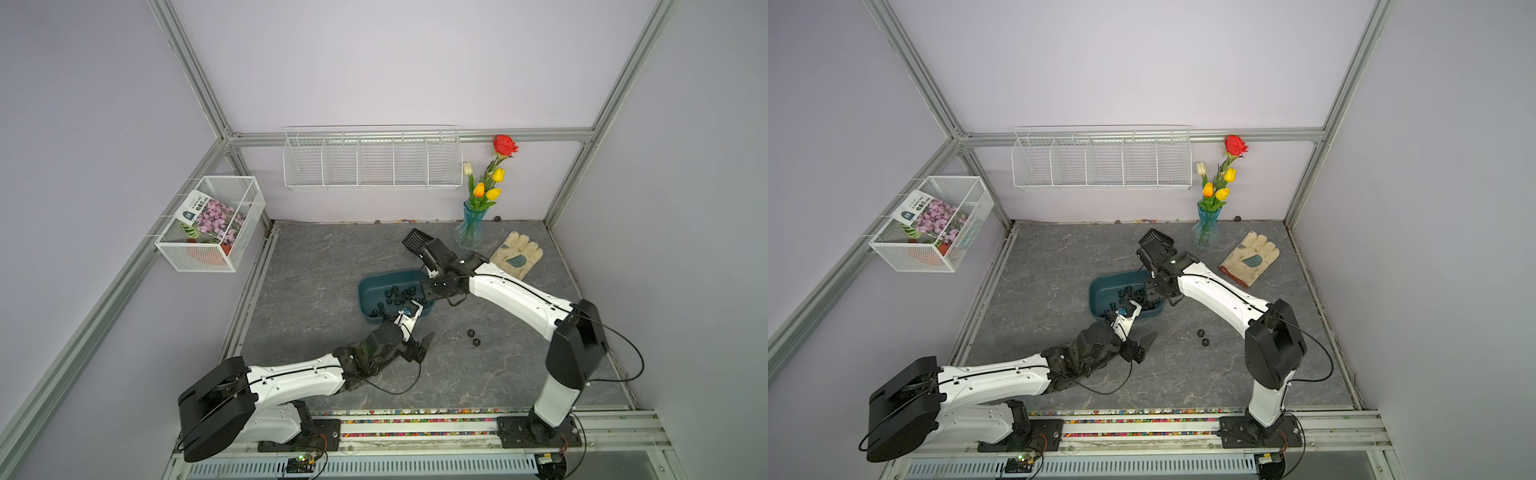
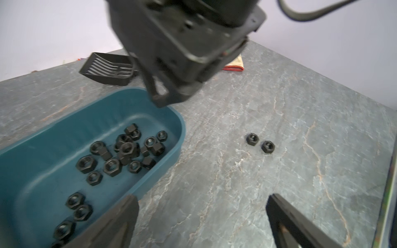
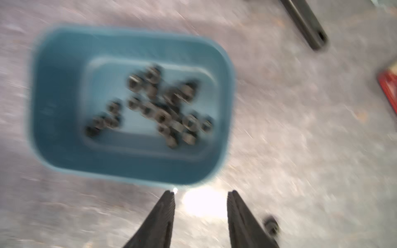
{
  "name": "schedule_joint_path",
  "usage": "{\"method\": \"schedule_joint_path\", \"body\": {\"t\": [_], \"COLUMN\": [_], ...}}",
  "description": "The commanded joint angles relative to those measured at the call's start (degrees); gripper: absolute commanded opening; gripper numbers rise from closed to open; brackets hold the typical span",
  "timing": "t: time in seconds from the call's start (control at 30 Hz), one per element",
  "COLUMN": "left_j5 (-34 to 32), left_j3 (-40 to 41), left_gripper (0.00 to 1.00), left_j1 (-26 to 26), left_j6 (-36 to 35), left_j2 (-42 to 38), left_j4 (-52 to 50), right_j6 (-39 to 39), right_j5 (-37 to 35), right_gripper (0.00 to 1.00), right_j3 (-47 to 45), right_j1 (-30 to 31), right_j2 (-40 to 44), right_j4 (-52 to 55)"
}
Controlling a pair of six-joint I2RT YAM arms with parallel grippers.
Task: Put the nuts on the desktop into the storage box
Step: Pick up the nut from the center of the board.
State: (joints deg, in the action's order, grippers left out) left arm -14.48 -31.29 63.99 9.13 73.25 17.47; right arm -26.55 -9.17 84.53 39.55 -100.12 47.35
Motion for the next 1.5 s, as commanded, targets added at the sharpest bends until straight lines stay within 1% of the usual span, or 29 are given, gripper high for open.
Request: {"method": "schedule_joint_path", "body": {"t": [0.0,0.13,0.3,0.43,0.6,0.93,1.27,1.47], "left_j5": [1.90,3.75,4.20,4.57,5.15,5.17,5.47,5.46], "left_j3": [-1.94,-2.75,-5.44,-7.41,-8.78,-9.67,-10.24,-10.36], "left_gripper": [0.97,0.98,0.98,0.97,0.98,0.98,0.98,0.98], "left_j1": [0.96,1.88,4.00,5.39,6.06,6.12,6.09,6.13], "left_j6": [-0.33,0.00,-0.07,0.02,0.79,0.93,0.89,0.92], "left_j2": [1.68,3.50,7.30,10.17,12.47,13.65,14.57,14.99], "left_j4": [-0.40,0.77,0.81,0.86,0.91,0.29,0.28,0.48], "right_j6": [-2.15,-3.39,-4.48,-5.13,-6.02,-6.60,-6.34,-6.44], "right_j5": [-2.69,-2.23,-0.52,1.29,3.08,4.04,4.85,5.21], "right_gripper": [0.46,0.47,0.47,0.47,0.47,0.46,0.46,0.44], "right_j3": [-7.04,-15.46,-23.66,-28.47,-33.18,-37.47,-37.73,-37.86], "right_j1": [-1.80,-4.07,-6.75,-8.12,-8.61,-10.27,-10.81,-10.88], "right_j2": [5.08,10.57,15.60,17.38,16.72,14.62,8.85,7.40], "right_j4": [-0.92,-2.70,-5.03,-7.20,-10.27,-14.22,-17.65,-18.35]}}
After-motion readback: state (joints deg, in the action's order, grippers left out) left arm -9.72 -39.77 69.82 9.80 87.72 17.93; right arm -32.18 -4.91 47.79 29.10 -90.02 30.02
